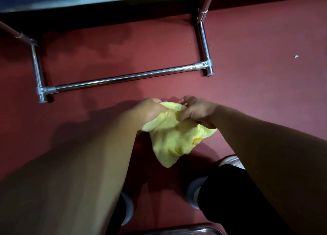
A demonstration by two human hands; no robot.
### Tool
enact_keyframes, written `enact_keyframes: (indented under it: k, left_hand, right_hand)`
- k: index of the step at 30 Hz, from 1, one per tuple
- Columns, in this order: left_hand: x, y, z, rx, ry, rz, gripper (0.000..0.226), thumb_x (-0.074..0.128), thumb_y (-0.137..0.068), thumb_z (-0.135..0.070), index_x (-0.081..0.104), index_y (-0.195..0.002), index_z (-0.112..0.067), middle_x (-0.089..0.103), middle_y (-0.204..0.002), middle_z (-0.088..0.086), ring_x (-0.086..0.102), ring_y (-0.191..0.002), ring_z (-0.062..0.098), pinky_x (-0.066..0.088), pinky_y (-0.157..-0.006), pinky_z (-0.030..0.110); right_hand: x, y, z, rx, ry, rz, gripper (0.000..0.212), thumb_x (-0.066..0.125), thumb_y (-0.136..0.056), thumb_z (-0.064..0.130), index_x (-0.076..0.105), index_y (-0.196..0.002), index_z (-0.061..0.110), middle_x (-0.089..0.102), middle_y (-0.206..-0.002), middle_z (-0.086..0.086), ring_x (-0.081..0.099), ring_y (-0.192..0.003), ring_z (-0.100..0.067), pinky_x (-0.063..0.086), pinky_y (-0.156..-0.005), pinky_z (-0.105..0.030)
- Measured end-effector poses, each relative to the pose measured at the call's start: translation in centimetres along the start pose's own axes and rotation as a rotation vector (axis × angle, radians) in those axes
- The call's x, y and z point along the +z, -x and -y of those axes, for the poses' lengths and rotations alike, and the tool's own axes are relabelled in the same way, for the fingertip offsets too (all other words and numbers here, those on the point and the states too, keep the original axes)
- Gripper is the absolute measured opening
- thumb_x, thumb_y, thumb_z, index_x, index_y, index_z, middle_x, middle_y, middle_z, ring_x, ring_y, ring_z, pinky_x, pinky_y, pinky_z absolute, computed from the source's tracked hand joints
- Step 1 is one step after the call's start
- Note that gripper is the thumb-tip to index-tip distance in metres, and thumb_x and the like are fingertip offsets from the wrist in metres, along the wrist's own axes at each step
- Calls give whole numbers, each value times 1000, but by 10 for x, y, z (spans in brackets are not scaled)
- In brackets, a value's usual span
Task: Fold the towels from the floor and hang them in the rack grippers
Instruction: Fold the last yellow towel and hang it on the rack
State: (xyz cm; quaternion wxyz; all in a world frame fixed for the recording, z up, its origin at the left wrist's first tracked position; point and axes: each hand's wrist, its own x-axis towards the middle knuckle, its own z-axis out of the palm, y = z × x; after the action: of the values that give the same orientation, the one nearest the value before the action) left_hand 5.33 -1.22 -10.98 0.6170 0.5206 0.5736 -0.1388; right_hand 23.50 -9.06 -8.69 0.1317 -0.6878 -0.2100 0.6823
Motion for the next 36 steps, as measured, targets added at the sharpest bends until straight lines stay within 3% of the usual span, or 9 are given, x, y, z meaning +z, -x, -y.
enact_keyframes:
  k: [4,8,13,16,19,22,24,30,36]
  left_hand:
    - [-4,4,-10,4,142,-87,35,66,-72,-43,76,-92,-17,70,-84,3,63,-83,24,46,-76,38]
    - [-5,5,-20,-33,358,-190,22,65,-88,-38,75,-99,-22,73,-91,1,68,-84,24,53,-77,37]
    - [-28,-6,-19,-213,609,-242,49,61,-80,-57,75,-115,-25,81,-111,11,78,-97,39,59,-92,63]
    - [-38,9,-29,-302,713,-133,58,57,-91,-63,72,-126,-20,81,-113,11,79,-99,38,59,-93,59]
    - [-40,39,-52,-224,709,3,43,53,-104,-48,72,-116,-11,79,-110,8,78,-93,28,61,-81,39]
    - [-39,77,-78,-144,662,78,35,50,-107,-32,72,-101,-5,80,-93,13,79,-78,27,55,-79,37]
    - [-43,103,-94,-80,711,94,24,52,-102,-22,69,-108,-6,75,-104,14,74,-91,30,54,-87,40]
    - [-57,198,-144,119,776,-3,41,53,-97,-12,63,-133,4,71,-120,23,69,-105,37,57,-94,51]
    - [-69,323,-180,351,672,-30,19,48,-101,4,64,-99,-6,77,-90,11,75,-72,24,55,-76,38]
  right_hand:
    - [4,7,19,6,701,-16,21,66,-88,11,55,-92,28,64,-90,-1,64,-81,-23,46,-57,-24]
    - [7,1,18,74,919,-43,8,61,-93,19,61,-86,15,65,-91,-9,59,-77,-24,43,-59,-28]
    - [-13,-13,-1,57,739,-337,17,53,-100,28,64,-105,16,71,-114,-12,61,-91,-31,47,-78,-33]
    - [-21,-10,-5,118,636,-387,33,52,-103,30,68,-122,9,70,-117,-15,65,-103,-35,52,-84,-36]
    - [-17,3,4,158,423,-287,31,61,-100,24,68,-122,4,71,-117,-17,69,-100,-31,57,-87,-40]
    - [-2,34,29,102,14,-120,32,60,-100,29,70,-122,7,73,-123,-14,73,-98,-30,57,-98,-44]
    - [10,63,51,68,-184,-25,43,53,-100,38,71,-125,8,74,-123,-13,73,-96,-33,54,-105,-53]
    - [24,166,99,-115,-553,60,58,42,-104,53,69,-135,12,74,-130,-15,75,-104,-32,59,-96,-48]
    - [33,282,140,-322,-627,-162,30,54,-99,11,70,-123,3,74,-118,-16,74,-92,-31,64,-67,-40]
